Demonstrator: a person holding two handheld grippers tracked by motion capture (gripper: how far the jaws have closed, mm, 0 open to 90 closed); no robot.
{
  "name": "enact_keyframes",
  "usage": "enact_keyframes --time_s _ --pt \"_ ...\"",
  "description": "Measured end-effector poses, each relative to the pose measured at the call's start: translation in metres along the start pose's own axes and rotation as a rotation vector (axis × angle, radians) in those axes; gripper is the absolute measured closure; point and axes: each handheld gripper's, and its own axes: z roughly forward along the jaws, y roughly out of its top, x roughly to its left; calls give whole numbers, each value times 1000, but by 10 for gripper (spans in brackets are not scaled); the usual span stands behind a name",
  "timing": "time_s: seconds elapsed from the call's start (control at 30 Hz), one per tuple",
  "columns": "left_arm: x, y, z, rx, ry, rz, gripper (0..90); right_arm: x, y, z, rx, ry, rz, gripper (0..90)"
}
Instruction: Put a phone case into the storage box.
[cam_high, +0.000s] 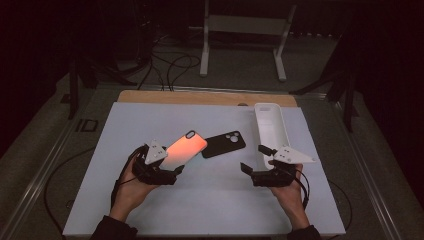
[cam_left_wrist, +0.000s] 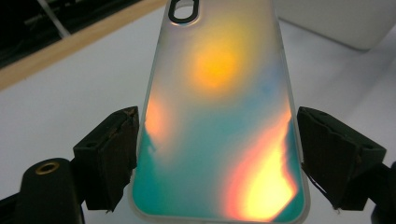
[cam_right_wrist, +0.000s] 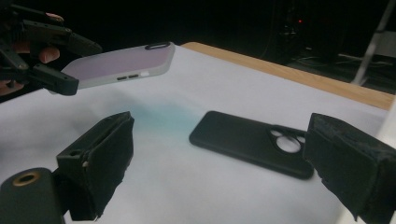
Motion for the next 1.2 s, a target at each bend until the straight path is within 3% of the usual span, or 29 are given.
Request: enact_keyframes --time_s 0.37,0.6,0.8,0.97,1.1,1.2 --pt "-12 21 -6 -60 -25 56 168 15 28 32 47 86 -8 87" --pt "-25 28 -9 -115 -42 88 168 26 44 51 26 194 54 87" --pt "-30 31 -11 -141 -58 105 168 35 49 64 55 236 64 90" --pt "-34 31 -10 -144 -69 113 168 40 52 72 75 271 98 180" --pt "-38 31 -7 -137 -60 122 168 42 55 74 82 280 130 315" --pt "-39 30 -5 -127 -55 122 168 43 59 73 77 235 168 465"
